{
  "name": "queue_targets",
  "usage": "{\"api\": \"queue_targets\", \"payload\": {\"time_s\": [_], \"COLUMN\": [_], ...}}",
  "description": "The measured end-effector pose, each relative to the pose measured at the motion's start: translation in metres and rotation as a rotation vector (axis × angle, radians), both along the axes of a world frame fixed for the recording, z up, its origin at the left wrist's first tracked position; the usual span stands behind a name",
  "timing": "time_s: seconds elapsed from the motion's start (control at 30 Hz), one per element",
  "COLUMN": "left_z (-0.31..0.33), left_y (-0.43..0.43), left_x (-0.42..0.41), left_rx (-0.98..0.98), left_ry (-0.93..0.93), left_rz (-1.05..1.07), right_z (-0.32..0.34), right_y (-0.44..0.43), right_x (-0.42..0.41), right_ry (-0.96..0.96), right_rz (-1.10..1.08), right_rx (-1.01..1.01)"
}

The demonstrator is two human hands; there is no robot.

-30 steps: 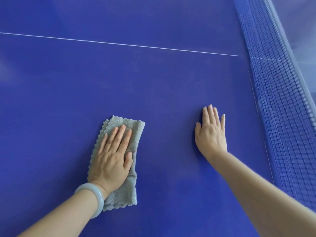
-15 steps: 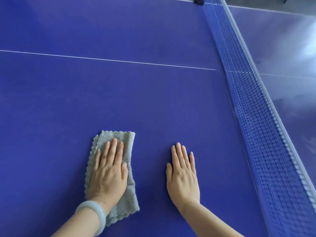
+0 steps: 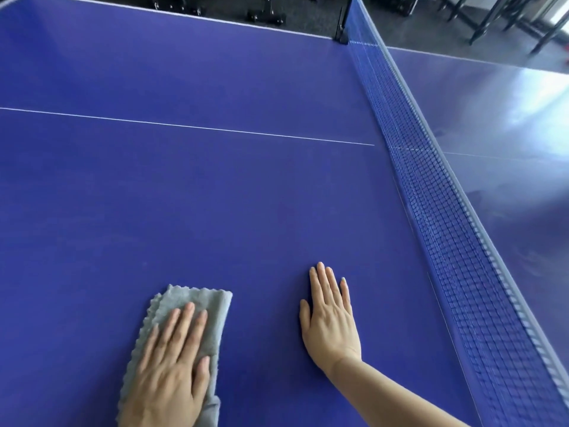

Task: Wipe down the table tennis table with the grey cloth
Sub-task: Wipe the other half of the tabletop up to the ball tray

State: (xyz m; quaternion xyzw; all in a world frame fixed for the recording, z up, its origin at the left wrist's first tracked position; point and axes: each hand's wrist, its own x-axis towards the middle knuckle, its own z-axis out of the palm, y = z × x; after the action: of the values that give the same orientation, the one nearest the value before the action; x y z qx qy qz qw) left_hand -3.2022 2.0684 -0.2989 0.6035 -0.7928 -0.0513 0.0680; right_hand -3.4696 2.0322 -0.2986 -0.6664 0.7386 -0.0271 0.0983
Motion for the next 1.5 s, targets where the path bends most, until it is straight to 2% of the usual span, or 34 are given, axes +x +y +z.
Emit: {"api": "queue_targets", "payload": {"time_s": [0.13,0.2,0.37,0.47,0.53,0.6,0.67,0.8,0.87,0.93,1.03,1.13,1.2,1.27,1.37,1.47,1.5], "left_z": [0.003,0.008,0.012,0.006,0.003,0.003,0.003,0.01,0.018,0.019,0.014,0.01,0.008,0.009,0.014,0.018,0.019], "left_y": [-0.001,0.002,0.004,-0.004,-0.022,-0.041,-0.052,-0.054,-0.05,-0.04,-0.017,-0.008,-0.023,-0.049,-0.074,-0.067,-0.058], "left_x": [-0.016,-0.042,-0.074,-0.041,-0.012,0.009,0.013,-0.031,-0.059,-0.084,-0.108,-0.09,-0.059,-0.025,0.001,-0.029,-0.048], "left_rx": [-0.008,0.027,0.044,0.031,0.003,-0.009,0.026,0.056,0.108,0.105,0.088,0.077,0.056,0.033,0.057,0.079,0.077], "left_ry": [-0.01,-0.021,-0.009,-0.036,-0.061,-0.074,-0.057,-0.009,-0.013,-0.045,-0.047,-0.013,-0.053,-0.083,-0.066,-0.02,-0.001], "left_rz": [0.212,0.241,-0.039,-0.292,-0.36,-0.273,-0.098,0.304,0.364,0.286,0.055,-0.231,-0.359,-0.278,0.056,0.35,0.391], "right_z": [0.0,-0.001,0.0,0.0,-0.001,-0.002,-0.002,-0.003,-0.003,-0.002,-0.001,-0.001,-0.001,-0.001,-0.001,-0.001,-0.001], "right_y": [0.0,0.0,0.001,0.0,0.0,0.001,0.001,0.001,0.0,0.0,-0.001,0.0,0.001,0.001,0.0,0.0,-0.001], "right_x": [-0.001,-0.001,-0.002,-0.002,-0.002,-0.002,-0.002,-0.001,-0.001,-0.001,-0.003,-0.004,-0.004,-0.002,-0.002,-0.001,-0.001], "right_ry": [-0.009,-0.003,-0.02,-0.009,-0.024,-0.034,-0.035,-0.037,-0.034,-0.049,-0.065,-0.068,-0.068,-0.066,-0.058,-0.051,-0.054], "right_rz": [0.006,0.008,0.006,0.01,0.009,0.01,0.008,0.002,0.003,0.007,0.014,0.017,0.01,0.001,0.0,-0.002,-0.002], "right_rx": [-0.015,-0.02,-0.024,-0.029,-0.037,-0.042,-0.043,-0.035,-0.03,-0.033,-0.034,-0.032,-0.031,-0.028,-0.028,-0.025,-0.029]}}
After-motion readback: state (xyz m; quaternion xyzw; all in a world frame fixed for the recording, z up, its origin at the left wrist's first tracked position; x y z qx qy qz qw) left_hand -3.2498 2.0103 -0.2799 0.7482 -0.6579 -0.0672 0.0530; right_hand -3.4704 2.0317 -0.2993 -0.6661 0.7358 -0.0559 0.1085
